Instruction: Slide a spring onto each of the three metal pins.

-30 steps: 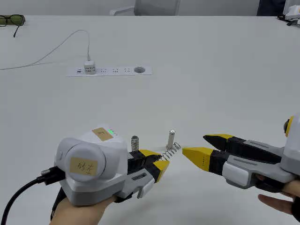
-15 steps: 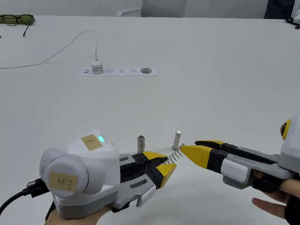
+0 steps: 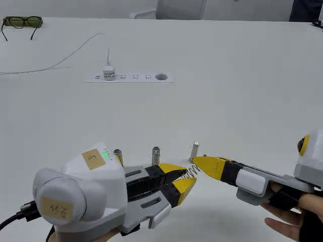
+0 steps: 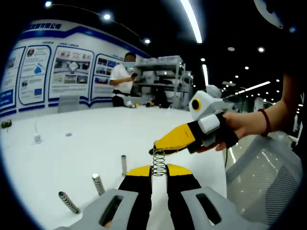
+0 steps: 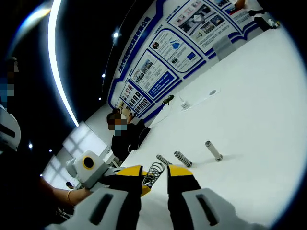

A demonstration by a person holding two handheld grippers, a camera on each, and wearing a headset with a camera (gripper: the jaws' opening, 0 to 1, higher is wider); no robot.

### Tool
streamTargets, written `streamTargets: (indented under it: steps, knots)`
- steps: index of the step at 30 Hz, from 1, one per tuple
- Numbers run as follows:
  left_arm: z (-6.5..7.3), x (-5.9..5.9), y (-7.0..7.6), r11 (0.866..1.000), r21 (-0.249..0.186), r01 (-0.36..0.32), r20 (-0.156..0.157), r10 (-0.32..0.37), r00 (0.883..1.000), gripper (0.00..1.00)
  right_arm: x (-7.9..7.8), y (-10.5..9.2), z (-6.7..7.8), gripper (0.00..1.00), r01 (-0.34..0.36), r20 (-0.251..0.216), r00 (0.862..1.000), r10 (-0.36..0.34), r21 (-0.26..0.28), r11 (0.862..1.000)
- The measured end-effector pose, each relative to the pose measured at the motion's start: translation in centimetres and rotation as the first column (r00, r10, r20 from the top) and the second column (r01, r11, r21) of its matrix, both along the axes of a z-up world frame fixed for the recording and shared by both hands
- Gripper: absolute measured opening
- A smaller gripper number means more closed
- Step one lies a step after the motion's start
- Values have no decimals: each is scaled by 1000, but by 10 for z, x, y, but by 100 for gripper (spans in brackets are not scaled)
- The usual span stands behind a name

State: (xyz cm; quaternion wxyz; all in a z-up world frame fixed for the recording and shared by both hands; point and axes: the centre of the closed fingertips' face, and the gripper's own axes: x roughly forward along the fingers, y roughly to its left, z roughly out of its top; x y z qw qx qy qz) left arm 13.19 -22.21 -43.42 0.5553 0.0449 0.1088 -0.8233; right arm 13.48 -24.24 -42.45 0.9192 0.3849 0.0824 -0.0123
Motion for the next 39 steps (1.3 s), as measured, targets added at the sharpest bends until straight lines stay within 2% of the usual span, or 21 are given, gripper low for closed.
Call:
streamTargets:
  steps: [2, 7, 16, 20, 26, 33, 37, 39]
  knots:
    - [4, -1, 0, 1000, -11, 1, -15, -1, 1000, 10, 0, 0, 0, 19, -2, 1, 1000, 2, 7, 1000]
    - [7, -1, 0, 1000, -18, 1, -24, -1, 1000, 10, 1, 3, 5, 14, -9, 31, 999, 7, 41, 999]
    - [9, 0, 0, 1000, -12, -5, -21, 5, 1000, 10, 4, 5, 10, 12, -18, 58, 998, 15, 53, 998]
    - [7, 0, 1, 1000, 6, -8, -23, 8, 1000, 11, 5, 7, 11, 12, -26, 54, 998, 24, 30, 999]
    - [5, 0, 1, 1000, 17, -7, -3, 7, 1000, 11, 6, 8, 10, 12, -33, 43, 999, 33, -8, 999]
    - [0, 5, 5, 999, 47, -16, 14, 15, 1000, 12, 5, -1, 12, 11, -5, 40, 999, 6, -39, 999]
    - [-5, 9, 9, 998, 64, -28, 39, 25, 999, 14, 4, -7, 14, 11, 11, 37, 999, -8, -72, 997]
    - [-9, 11, 11, 996, 78, -36, 54, 32, 998, 15, 4, -10, 16, 12, 15, 34, 999, -12, -111, 994]
